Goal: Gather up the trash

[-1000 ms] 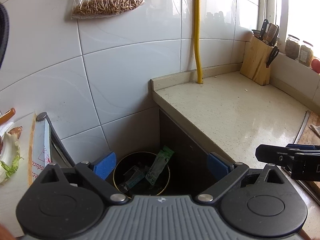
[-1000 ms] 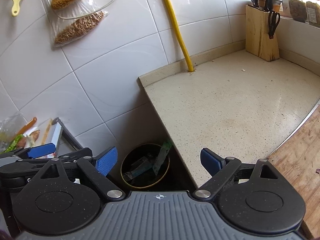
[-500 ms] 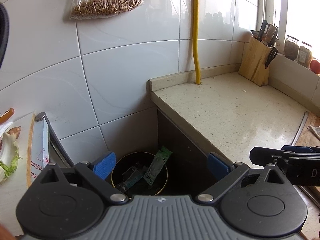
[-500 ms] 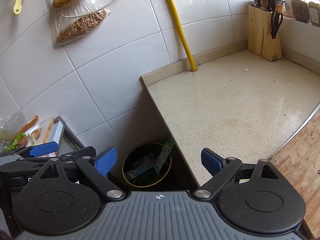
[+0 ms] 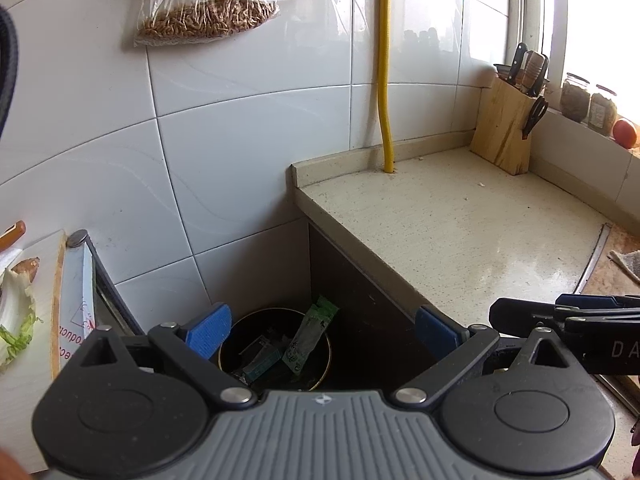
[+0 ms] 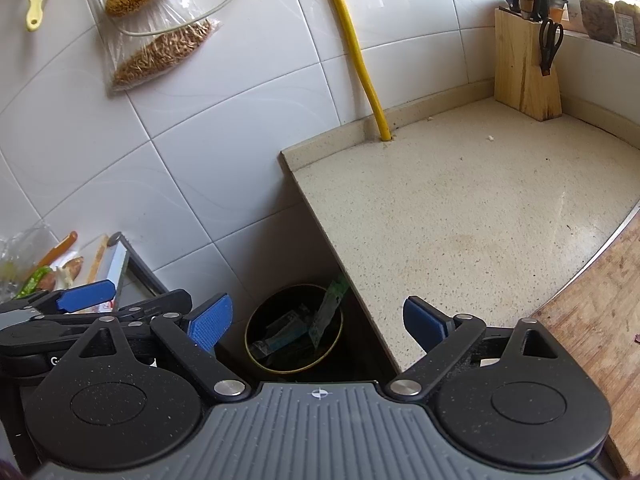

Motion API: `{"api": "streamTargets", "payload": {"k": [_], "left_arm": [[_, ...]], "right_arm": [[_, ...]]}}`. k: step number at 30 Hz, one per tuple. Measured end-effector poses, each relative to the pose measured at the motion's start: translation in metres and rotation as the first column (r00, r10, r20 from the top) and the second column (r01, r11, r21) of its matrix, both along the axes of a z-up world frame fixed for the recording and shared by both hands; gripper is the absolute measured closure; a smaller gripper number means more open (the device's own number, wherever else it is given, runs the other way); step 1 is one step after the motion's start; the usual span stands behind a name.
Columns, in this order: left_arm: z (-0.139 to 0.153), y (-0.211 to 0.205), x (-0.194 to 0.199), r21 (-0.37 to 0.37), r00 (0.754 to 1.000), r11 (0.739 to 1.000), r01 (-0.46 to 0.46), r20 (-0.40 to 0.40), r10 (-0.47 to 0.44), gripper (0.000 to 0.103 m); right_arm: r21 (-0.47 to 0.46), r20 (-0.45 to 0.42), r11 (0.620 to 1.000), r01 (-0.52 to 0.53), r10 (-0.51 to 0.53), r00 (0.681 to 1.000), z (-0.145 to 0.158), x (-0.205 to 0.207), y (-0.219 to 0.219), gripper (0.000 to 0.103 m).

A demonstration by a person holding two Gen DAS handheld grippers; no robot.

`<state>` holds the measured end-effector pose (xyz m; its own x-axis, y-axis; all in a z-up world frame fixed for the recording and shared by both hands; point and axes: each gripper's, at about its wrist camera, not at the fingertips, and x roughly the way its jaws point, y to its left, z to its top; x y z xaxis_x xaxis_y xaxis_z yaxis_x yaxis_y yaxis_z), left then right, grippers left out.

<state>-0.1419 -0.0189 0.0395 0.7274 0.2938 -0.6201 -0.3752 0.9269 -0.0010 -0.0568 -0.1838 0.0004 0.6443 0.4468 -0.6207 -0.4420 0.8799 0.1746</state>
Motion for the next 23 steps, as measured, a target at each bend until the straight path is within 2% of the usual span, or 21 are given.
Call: {"api": "streamTargets", "payload": {"k": [23], "left_arm": [[-0.0006,-0.0028,0.0038,0.013,1.0,1.0,-0.008,-0.001,0.008,0.006]], "right_arm": [[0.0,-0.011,1.0,0.002,-0.002,1.0,-0.0022,0.0031,-0.0014,0.006]]}}
